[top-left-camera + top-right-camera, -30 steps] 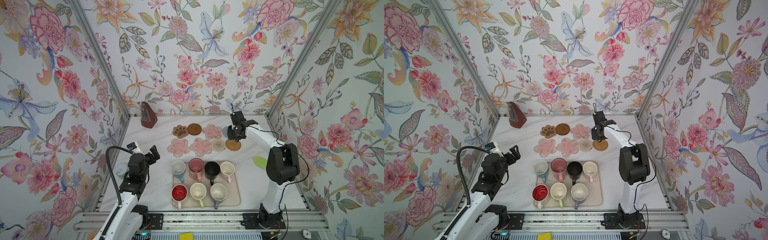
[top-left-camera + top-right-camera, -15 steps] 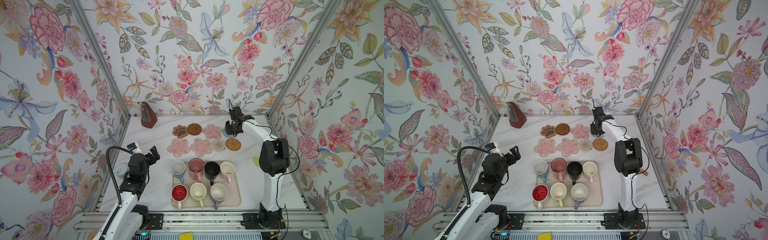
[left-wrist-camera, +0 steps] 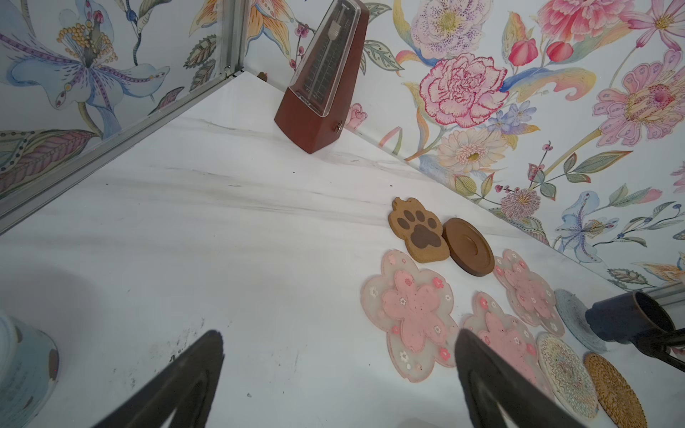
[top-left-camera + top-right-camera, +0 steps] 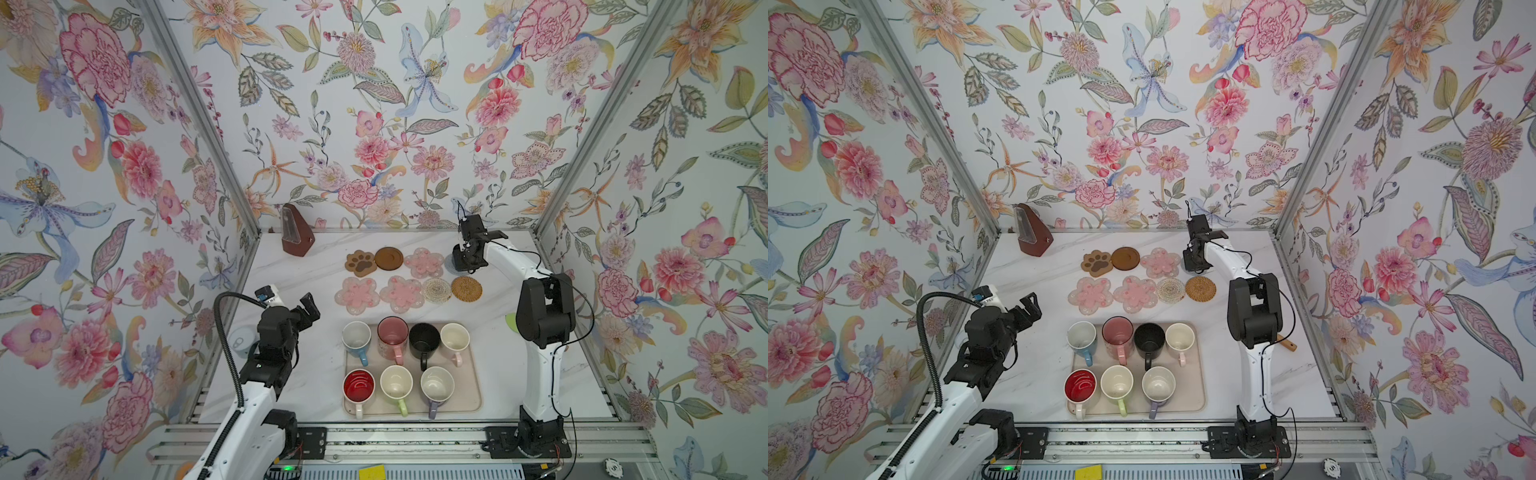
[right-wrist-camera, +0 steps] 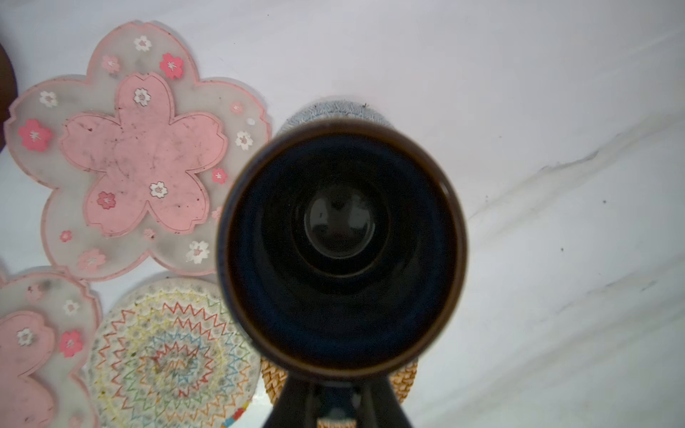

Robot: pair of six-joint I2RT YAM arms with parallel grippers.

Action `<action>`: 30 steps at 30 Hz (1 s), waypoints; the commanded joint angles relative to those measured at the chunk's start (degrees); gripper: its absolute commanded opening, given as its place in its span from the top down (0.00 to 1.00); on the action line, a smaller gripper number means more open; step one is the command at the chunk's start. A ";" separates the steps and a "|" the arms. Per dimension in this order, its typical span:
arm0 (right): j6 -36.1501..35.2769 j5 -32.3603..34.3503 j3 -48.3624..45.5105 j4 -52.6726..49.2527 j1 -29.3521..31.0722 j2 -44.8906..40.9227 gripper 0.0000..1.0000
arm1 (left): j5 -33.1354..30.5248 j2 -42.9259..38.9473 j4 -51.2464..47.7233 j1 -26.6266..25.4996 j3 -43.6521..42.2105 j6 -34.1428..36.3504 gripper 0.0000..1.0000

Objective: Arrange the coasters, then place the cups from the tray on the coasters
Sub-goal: 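Hold the navy mug above the woven rattan coaster with the right gripper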

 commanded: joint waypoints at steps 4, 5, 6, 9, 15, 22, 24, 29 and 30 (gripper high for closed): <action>-1.44 0.83 3.11 0.52 -0.26 0.84 0.97 | -0.90 0.04 -0.73 0.59 1.02 0.69 0.01; -1.40 0.70 3.25 0.64 -0.22 0.99 0.97 | -0.92 0.11 -0.77 0.50 1.04 0.69 0.01; -1.40 0.65 3.32 0.61 -0.29 1.20 0.97 | -0.82 0.06 -0.74 0.50 1.01 0.77 0.01; -1.26 0.40 3.59 0.66 -0.62 1.69 0.97 | -0.95 0.00 -0.71 0.49 1.25 0.87 0.01; -0.96 -0.56 3.63 0.89 -1.07 2.11 0.97 | -0.98 0.02 -0.90 0.53 1.26 1.04 0.01; -0.70 -1.00 3.57 1.40 -1.10 2.49 0.97 | -0.92 0.32 -0.67 0.49 1.39 0.95 0.01; -0.56 -1.15 3.60 1.54 -1.11 2.58 0.97 | -0.92 0.33 -0.67 0.57 1.39 0.95 0.01; -0.17 -1.29 3.35 2.28 -1.12 2.99 0.97 | -0.96 0.44 -0.77 0.61 1.44 1.10 0.01; -0.10 -1.37 3.36 2.29 -1.12 3.25 0.97 | -0.90 0.41 -0.75 0.59 1.44 1.13 0.01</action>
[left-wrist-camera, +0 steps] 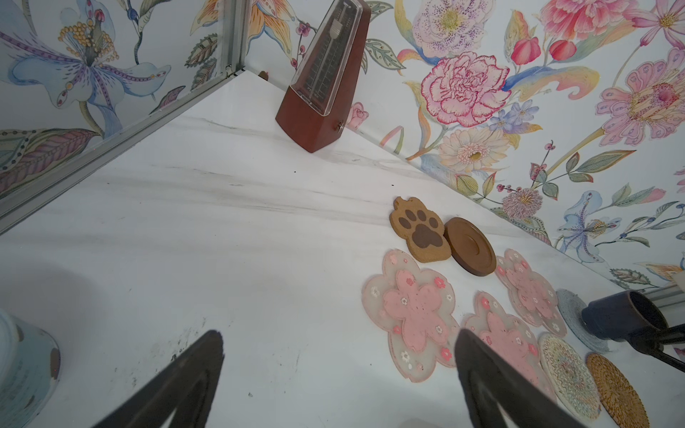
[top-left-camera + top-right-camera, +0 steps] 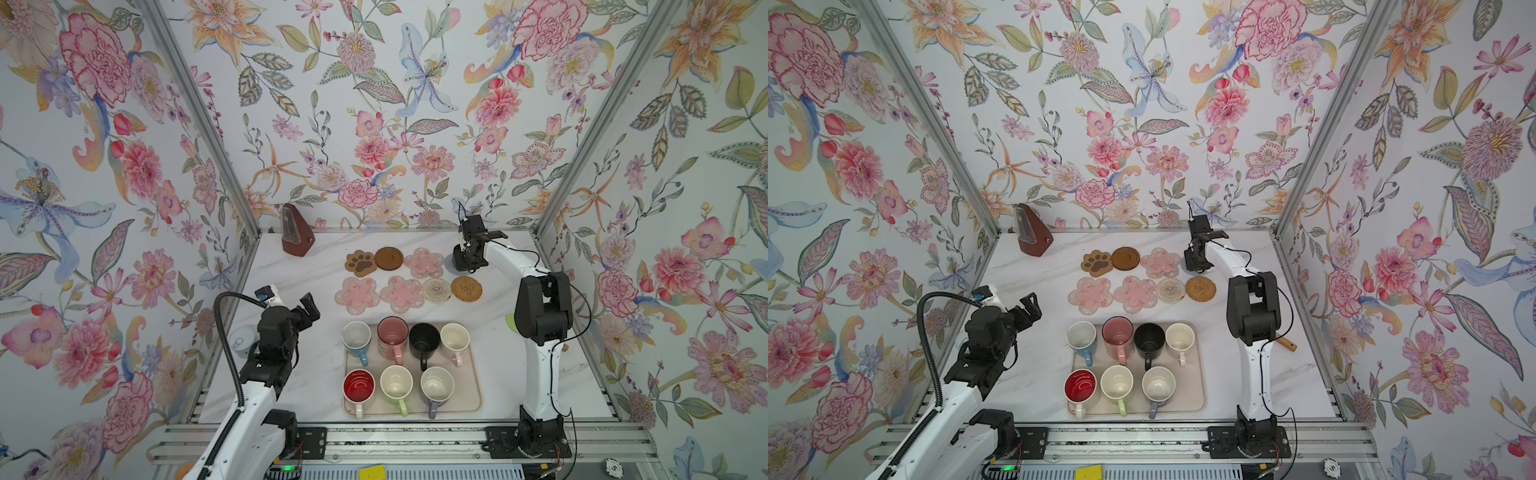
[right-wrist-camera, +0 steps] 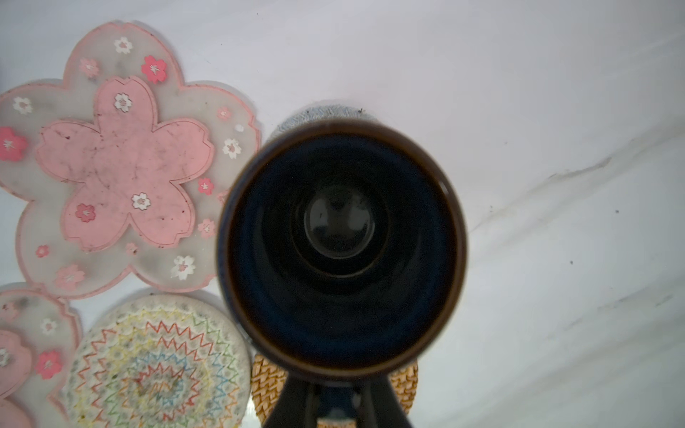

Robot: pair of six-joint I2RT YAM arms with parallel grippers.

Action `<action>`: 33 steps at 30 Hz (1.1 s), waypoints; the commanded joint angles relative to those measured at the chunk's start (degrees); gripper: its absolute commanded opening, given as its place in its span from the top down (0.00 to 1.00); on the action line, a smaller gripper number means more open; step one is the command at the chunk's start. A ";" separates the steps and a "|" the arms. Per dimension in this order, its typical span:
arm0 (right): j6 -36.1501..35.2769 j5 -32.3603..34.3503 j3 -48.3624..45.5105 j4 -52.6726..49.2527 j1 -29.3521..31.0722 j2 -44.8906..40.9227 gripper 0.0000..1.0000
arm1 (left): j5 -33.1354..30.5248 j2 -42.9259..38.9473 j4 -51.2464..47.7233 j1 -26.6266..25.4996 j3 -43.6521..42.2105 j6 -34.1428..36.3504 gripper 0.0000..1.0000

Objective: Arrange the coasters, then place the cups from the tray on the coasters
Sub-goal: 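Hold the navy mug above the woven rattan coaster with the right gripper, then lower the navy mug onto the blue-grey coaster and open the right gripper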

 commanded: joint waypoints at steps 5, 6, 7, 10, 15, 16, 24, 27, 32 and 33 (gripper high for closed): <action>0.31 -0.61 2.08 1.93 -0.20 1.37 0.97 | -0.90 0.23 -0.73 0.50 1.39 1.02 0.01; 0.45 -0.56 2.08 1.91 -0.17 1.45 0.97 | -0.92 0.22 -0.78 0.54 1.44 1.02 0.01; 0.48 -0.62 1.99 1.96 -0.18 1.52 0.97 | -0.93 0.24 -0.85 0.54 1.40 1.11 0.01; 0.60 -0.78 1.83 1.93 -0.16 1.52 0.96 | -0.98 0.05 -0.93 0.61 1.42 1.11 0.01; 0.97 -0.91 1.35 2.06 -0.13 1.37 0.88 | -1.05 0.22 -0.97 0.67 1.40 1.15 0.01; 1.12 -1.05 1.12 2.23 -0.11 1.07 0.84 | -0.99 0.23 -0.96 0.59 1.41 1.19 0.01; 3.83 -2.87 -4.07 8.43 -0.28 -6.65 0.19 | -0.66 0.68 -0.53 0.73 1.48 0.98 0.01; 4.95 -3.26 -6.35 10.34 -0.36 -11.41 0.09 | -0.53 1.09 -0.07 0.72 1.46 0.69 0.01; 8.38 -5.57 -21.60 20.40 -0.33 -23.98 0.01 | 0.14 2.20 0.83 0.87 1.35 0.23 0.01; 9.55 -6.36 -26.70 23.65 -0.37 -27.10 0.01 | 0.32 2.37 1.14 0.89 1.23 0.15 0.01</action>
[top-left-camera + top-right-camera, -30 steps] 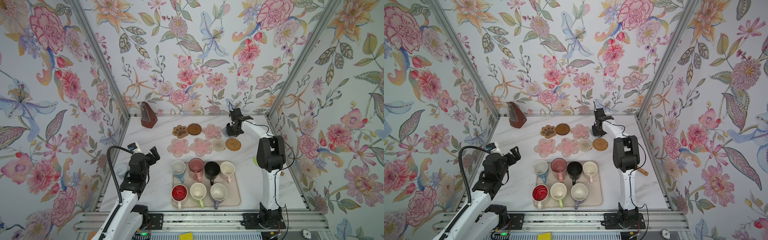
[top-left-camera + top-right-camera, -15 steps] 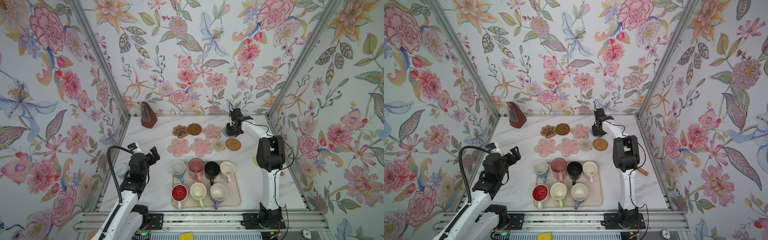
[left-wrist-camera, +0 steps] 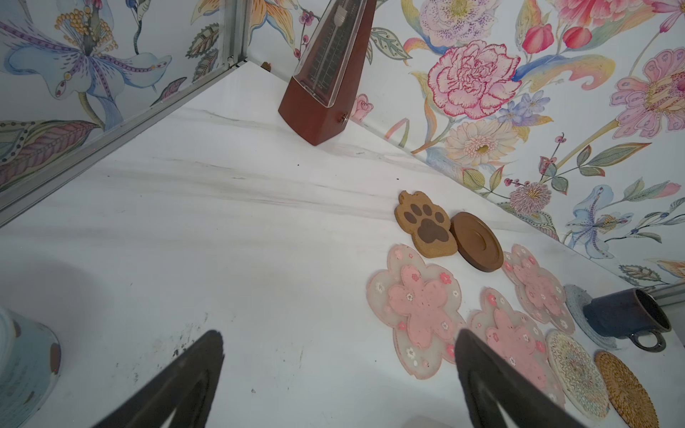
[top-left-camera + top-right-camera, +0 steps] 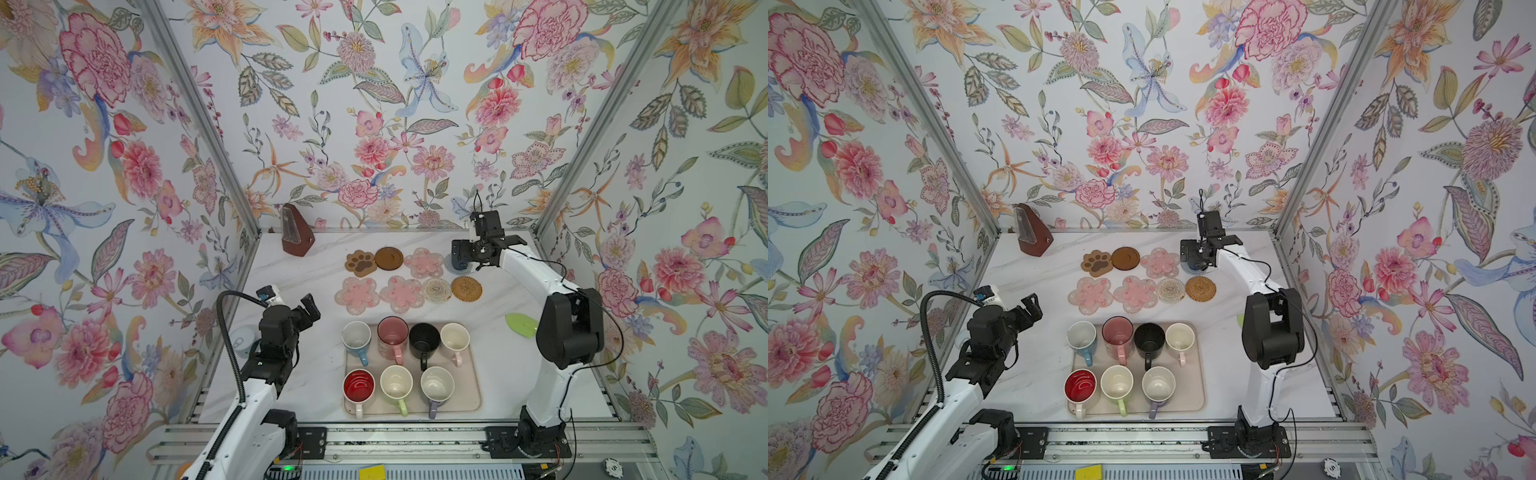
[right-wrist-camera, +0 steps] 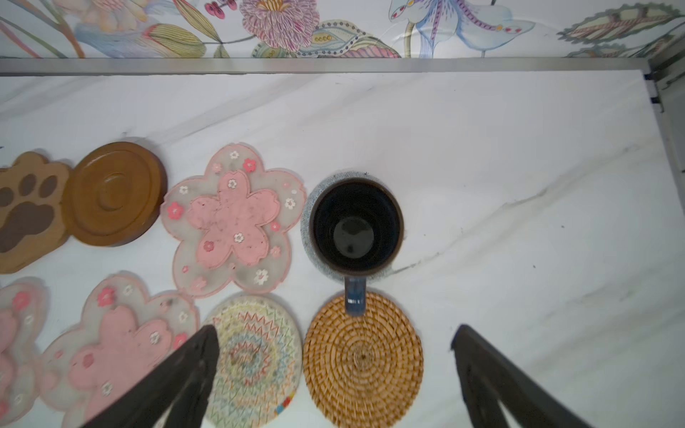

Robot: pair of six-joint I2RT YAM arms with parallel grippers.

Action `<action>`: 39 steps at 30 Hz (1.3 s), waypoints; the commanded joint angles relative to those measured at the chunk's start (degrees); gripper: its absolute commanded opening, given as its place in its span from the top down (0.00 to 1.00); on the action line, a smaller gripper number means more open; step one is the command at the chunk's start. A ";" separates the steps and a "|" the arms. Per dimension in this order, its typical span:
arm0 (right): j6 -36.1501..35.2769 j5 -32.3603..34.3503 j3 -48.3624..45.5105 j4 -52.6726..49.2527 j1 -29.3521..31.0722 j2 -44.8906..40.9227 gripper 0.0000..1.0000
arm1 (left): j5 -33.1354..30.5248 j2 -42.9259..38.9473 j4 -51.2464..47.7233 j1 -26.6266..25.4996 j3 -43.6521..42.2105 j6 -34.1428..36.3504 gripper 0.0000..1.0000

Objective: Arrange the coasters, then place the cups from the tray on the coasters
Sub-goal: 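Lower the navy mug onto the blue-grey coaster and open the right gripper, then move the left gripper down to the white red-lined mug while the right arm draws back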

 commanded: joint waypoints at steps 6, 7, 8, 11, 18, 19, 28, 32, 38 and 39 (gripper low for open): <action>9.26 -3.31 -31.44 23.50 -0.32 -20.09 0.01 | 1.25 2.02 1.75 0.96 1.06 -0.58 0.01; 9.29 -2.53 -32.16 23.10 -0.34 -20.98 0.01 | 1.74 2.23 1.66 0.96 1.10 -0.62 0.01; 9.12 -1.92 -32.37 22.71 -0.42 -21.47 0.01 | 2.11 2.32 1.41 0.96 1.30 -0.63 0.01; 8.53 -0.72 -32.36 22.32 -0.38 -22.65 0.01 | 2.54 2.15 0.03 0.95 1.66 -0.98 0.01; 8.80 -0.07 -31.14 22.52 -0.42 -22.42 0.01 | 10.06 1.96 -11.22 0.69 6.48 -3.41 0.03; 8.92 0.21 -31.20 22.74 -0.39 -22.44 0.01 | 11.39 1.92 -13.08 -0.05 7.34 -4.16 0.04; 9.46 6.45 -32.19 24.20 -0.51 -26.15 0.01 | 8.35 -0.26 -28.94 -14.30 14.38 -5.81 0.04; 8.94 7.65 -32.41 24.49 -0.71 -26.64 0.01 | 10.26 -2.38 -35.09 -21.10 14.51 -8.87 0.04; 11.12 7.75 -33.29 25.14 -0.80 -26.83 0.01 | 4.11 -7.66 -41.09 -36.67 11.51 -16.93 0.04; 11.58 7.75 -33.50 25.23 -0.82 -26.79 0.01 | 3.50 -8.60 -41.09 -39.02 10.53 -18.70 0.04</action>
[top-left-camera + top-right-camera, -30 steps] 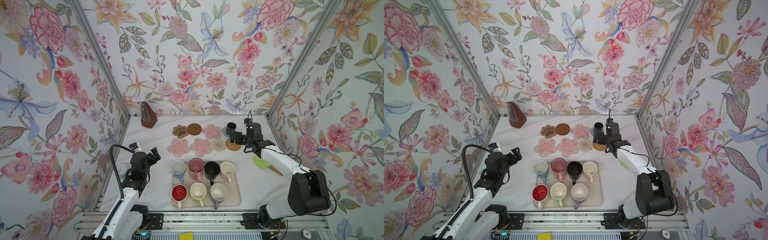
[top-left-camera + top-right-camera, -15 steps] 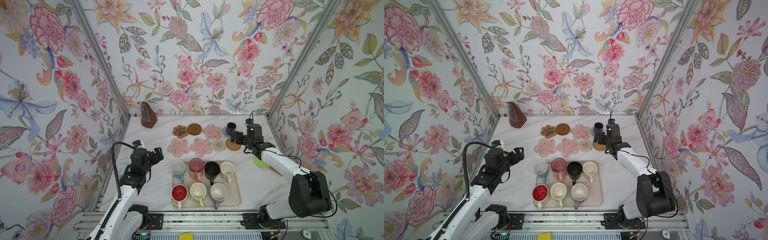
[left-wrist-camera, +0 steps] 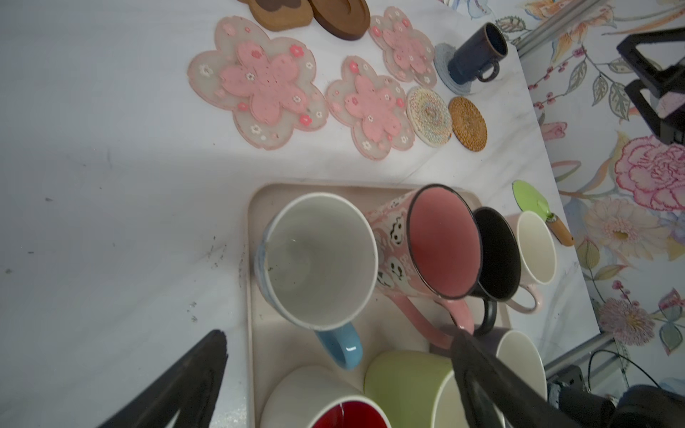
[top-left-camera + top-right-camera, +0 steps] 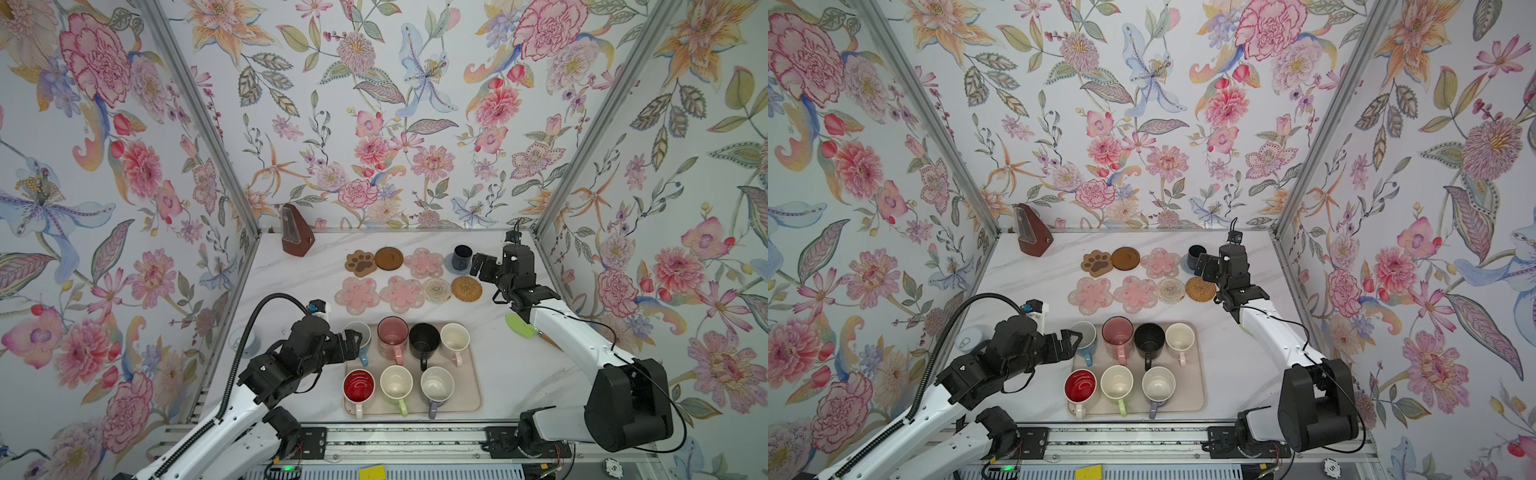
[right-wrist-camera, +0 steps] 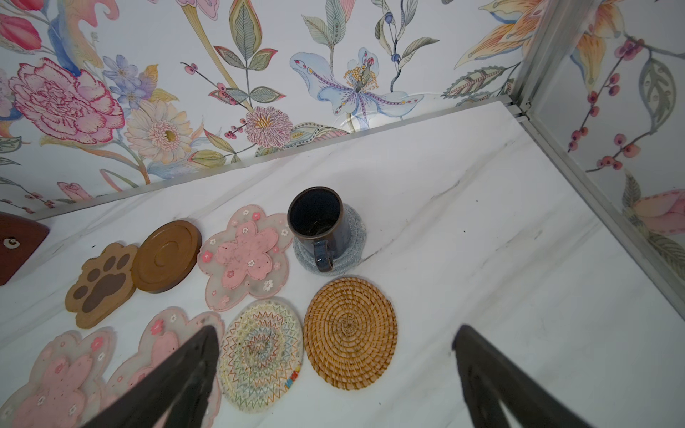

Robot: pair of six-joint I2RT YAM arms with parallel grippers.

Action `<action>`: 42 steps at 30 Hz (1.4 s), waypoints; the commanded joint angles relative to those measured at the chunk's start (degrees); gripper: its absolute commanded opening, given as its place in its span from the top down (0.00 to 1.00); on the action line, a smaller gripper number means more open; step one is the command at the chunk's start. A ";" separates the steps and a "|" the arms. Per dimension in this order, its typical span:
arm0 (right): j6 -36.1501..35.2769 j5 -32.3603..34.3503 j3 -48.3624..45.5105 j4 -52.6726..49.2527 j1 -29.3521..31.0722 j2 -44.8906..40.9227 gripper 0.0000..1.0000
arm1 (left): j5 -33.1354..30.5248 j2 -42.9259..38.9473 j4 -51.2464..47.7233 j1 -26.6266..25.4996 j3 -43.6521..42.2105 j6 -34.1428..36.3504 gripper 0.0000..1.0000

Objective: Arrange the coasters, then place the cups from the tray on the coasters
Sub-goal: 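Move the left gripper down to the white red-lined mug while the right arm draws back, then grasp the white mug with red interior by its rim with the left gripper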

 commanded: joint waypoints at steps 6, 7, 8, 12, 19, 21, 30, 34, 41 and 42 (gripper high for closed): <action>3.01 0.90 -0.04 0.89 -0.16 0.70 0.01 | -9.29 -5.47 -9.57 -17.64 -4.08 -13.97 0.04; 3.01 0.88 0.15 0.64 -0.20 0.79 0.01 | -10.11 -5.24 -10.67 -19.55 -3.45 -14.78 0.04; 3.09 0.96 0.33 0.52 -0.19 0.89 0.01 | -10.87 -4.80 -11.97 -21.61 -2.80 -15.37 0.04; 3.01 1.63 0.00 -0.41 -0.12 -0.10 0.01 | -13.11 -2.11 -18.43 -27.82 0.26 -18.45 0.03; 3.14 2.60 -2.98 0.08 -0.22 -3.00 0.01 | -13.37 0.02 -20.16 -36.87 0.13 -24.47 0.03; 3.18 2.52 -3.27 0.14 -0.19 -3.14 0.01 | -12.75 0.92 -19.00 -38.49 -0.65 -25.44 0.03; 3.54 2.25 -4.05 0.95 -0.21 -3.58 0.01 | -11.99 5.88 -14.37 -42.87 -3.52 -28.28 0.05; 3.71 1.86 -3.88 1.35 -0.21 -3.09 0.01 | -12.38 7.31 -14.75 -43.61 -4.34 -29.62 0.12; 4.06 1.62 -4.16 2.01 -0.22 -2.57 0.01 | -13.64 10.24 -15.11 -43.68 -5.40 -31.44 0.23; 4.02 1.48 -4.25 2.10 -0.28 -2.52 0.01 | -13.83 10.66 -15.16 -43.72 -5.35 -31.53 0.25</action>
